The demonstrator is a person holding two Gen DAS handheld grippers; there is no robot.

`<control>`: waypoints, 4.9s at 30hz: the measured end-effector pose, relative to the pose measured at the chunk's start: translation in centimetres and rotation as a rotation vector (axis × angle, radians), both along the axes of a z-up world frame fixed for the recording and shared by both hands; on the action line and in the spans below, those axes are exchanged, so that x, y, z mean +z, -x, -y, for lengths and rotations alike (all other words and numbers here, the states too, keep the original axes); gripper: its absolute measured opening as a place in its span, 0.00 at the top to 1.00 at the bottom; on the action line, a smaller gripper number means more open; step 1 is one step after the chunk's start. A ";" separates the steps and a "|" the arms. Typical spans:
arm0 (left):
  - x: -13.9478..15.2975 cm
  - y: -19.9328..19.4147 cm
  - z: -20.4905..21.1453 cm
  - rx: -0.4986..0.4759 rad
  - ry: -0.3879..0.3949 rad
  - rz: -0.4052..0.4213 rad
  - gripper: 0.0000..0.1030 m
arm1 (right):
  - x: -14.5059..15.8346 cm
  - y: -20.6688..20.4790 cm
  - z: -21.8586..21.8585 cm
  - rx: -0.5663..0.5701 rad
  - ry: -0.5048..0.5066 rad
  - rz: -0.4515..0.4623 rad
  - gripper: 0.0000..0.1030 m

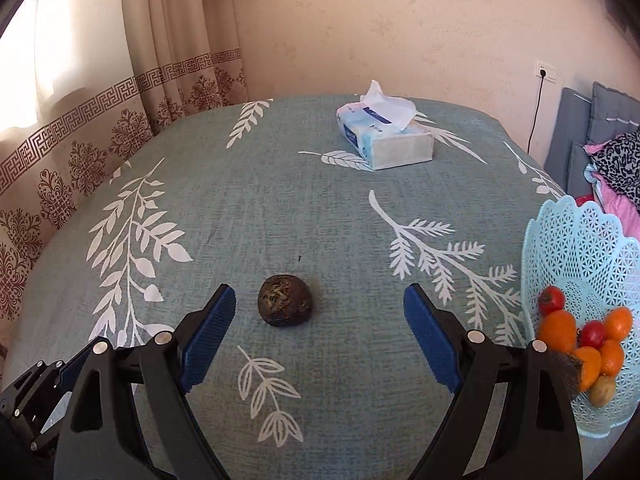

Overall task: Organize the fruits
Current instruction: 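Grasp the dark brown fruit with the right gripper while the left gripper holds the yellow fruit, then carry the dark brown fruit into the blue basket and open the right gripper, then carry the yellow-brown fruit into the blue basket and open the left gripper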

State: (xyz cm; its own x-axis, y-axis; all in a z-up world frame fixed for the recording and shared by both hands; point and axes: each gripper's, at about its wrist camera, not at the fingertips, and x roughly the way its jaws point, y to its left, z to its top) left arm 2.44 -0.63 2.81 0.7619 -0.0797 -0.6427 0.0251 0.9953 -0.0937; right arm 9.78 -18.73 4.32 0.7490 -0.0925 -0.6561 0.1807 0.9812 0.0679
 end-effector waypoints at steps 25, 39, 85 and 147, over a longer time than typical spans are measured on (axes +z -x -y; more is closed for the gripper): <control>-0.4 -0.3 -0.2 0.006 0.011 -0.029 0.76 | -3.6 -5.4 -2.3 0.082 -0.003 -0.144 0.43; -0.3 -0.3 -0.2 0.004 0.013 -0.030 0.76 | -3.5 -3.9 -1.7 0.063 0.033 -0.147 0.61; -0.3 -0.1 0.1 0.002 0.007 -0.031 0.76 | 3.2 16.1 16.6 -0.499 -0.056 0.097 0.61; 3.8 -3.0 28.3 -0.468 -0.263 0.139 0.76 | -0.7 26.0 22.8 -0.638 -0.258 0.377 0.10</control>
